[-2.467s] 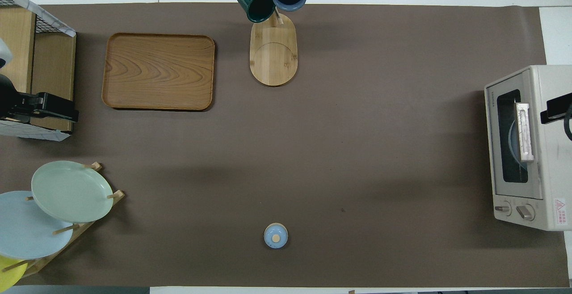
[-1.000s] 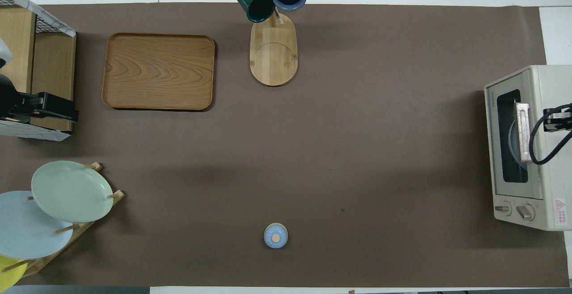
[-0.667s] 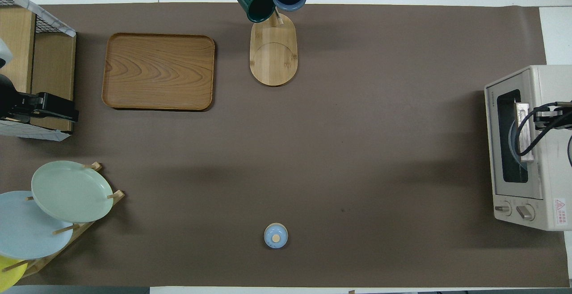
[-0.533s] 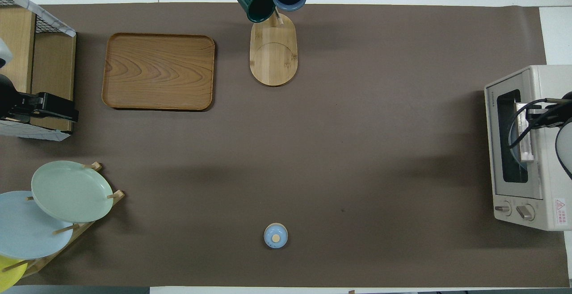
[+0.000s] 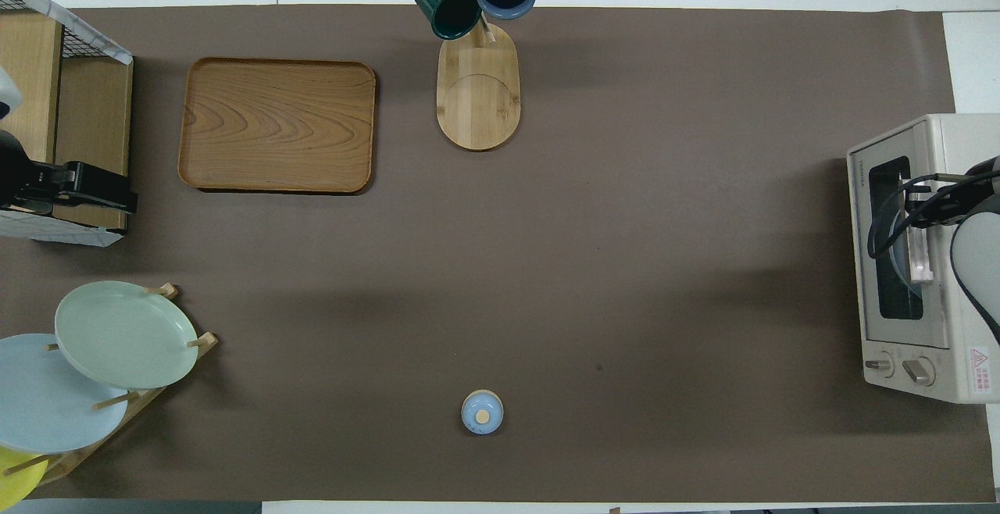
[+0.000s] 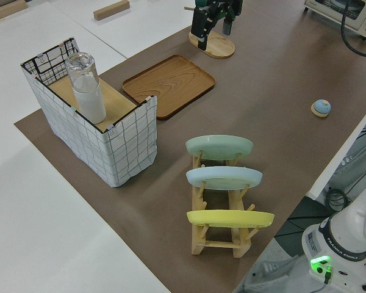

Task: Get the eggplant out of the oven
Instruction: 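Reach the right gripper to the toaster oven door handle, then pull the oven door down and open with the right gripper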

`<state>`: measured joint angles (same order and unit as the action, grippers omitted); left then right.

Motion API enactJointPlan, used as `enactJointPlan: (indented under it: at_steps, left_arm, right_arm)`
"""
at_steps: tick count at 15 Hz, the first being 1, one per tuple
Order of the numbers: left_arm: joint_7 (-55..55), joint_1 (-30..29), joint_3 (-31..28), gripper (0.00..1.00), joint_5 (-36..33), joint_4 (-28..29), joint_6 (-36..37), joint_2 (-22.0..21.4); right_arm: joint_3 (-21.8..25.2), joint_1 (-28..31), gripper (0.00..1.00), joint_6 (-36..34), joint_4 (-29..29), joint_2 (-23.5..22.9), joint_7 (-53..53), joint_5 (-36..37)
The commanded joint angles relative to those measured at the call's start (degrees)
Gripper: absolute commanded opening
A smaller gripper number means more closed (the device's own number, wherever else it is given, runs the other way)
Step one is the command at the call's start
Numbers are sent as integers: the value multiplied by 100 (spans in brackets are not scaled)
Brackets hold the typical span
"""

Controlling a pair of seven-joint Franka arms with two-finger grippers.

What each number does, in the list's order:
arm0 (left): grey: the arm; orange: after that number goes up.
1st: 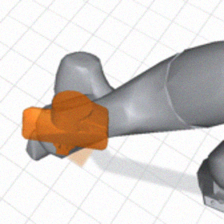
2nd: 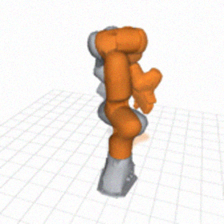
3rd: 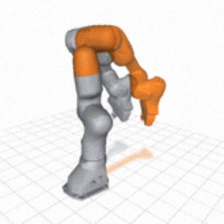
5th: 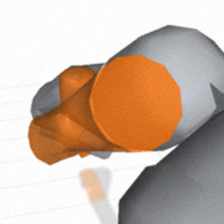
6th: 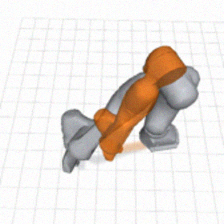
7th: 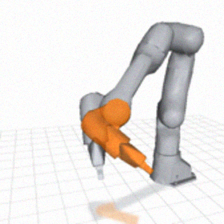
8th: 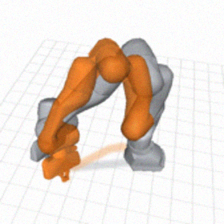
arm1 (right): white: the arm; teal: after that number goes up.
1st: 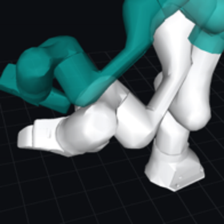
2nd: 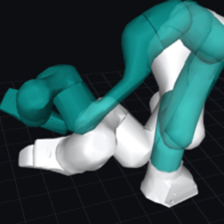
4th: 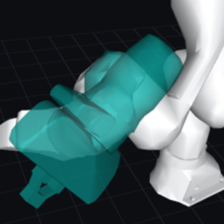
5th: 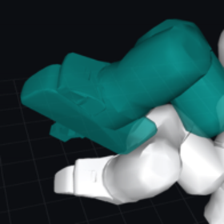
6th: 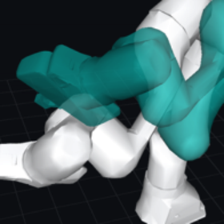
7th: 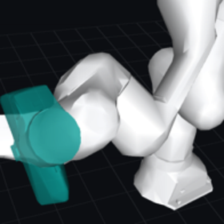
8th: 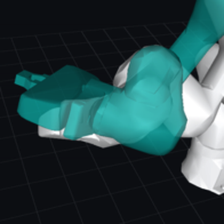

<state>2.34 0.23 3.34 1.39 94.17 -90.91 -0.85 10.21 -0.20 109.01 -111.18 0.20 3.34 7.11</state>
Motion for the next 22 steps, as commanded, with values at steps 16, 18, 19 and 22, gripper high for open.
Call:
enactJointPlan:
  at_steps: [16,18,19,22]
  left_arm:
    - [47,-14,0,100,-104,22,-14,-38]
    - [47,-14,0,100,-104,22,-14,-38]
    - [47,-14,0,100,-104,22,-14,-38]
    - [47,-14,0,100,-104,22,-14,-38]
  right_arm:
    - [-72,-551,0,1682,-869,-353,720,-306]
    - [-72,-595,0,2034,-1071,-398,720,-385]
    - [-72,-630,0,2184,-1168,-398,720,-411]
    - [-80,-648,0,2536,-1335,-538,720,-421]
